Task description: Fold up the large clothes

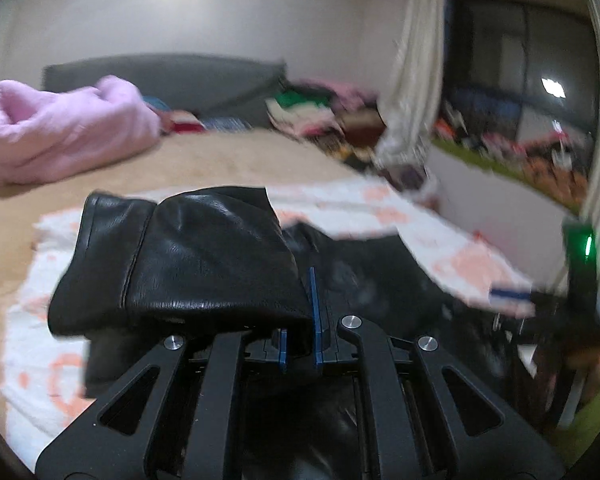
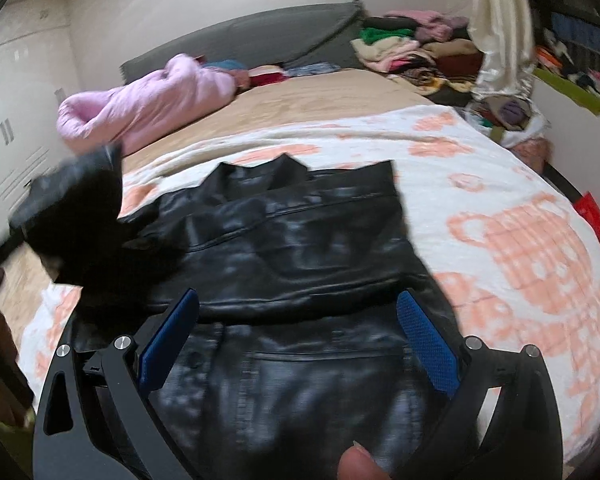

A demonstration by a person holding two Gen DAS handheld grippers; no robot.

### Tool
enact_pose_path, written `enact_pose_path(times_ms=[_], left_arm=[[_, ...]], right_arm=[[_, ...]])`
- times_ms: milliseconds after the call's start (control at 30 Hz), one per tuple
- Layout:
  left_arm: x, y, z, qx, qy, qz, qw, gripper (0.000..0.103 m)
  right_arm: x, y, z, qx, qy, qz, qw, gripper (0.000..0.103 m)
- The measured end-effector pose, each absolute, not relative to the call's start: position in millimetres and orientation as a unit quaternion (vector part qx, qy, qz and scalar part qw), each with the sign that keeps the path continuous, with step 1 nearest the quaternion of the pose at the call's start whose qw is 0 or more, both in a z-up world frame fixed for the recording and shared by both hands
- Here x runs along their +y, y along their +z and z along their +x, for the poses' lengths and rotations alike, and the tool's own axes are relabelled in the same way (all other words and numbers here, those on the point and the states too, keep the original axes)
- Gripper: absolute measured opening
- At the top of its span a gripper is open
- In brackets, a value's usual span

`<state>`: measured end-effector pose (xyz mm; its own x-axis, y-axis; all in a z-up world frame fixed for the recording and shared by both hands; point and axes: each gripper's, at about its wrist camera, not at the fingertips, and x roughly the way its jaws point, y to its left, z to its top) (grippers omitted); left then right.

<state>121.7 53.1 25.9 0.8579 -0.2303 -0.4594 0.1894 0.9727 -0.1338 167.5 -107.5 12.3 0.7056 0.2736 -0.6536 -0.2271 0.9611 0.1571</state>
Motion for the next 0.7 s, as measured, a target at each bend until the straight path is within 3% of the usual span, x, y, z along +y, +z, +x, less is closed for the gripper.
enact_pose_path(times_ms=[200,300,367,467,700], left_arm=[[16,-26,143,0.320,-0.128,0.024,0.938,0.008],[1,-47,145,0.350,-0.130,0.059,0.926,0.023],[-6,-52,140,0.352,-0.131,0.088,0.923,0.038],[-23,-56,132,0.341,-0.128,0.146,0.920,0.049],[-47,-66,127,0.344,-0.169,0.198,0.902,0.060]], right_arm=[[-136,6,173,0.361,0.109,0.057,0.924,0.099],[-143,1,176,0.366,0.102,0.064,0.923,0.099],[-148,-2,177,0.368,0.100,0.069,0.922,0.099],[-154,-5,179,0.370,0.093,0.073,0.922,0.099],[-172,7,184,0.356,0.073,0.084,0.928,0.099]])
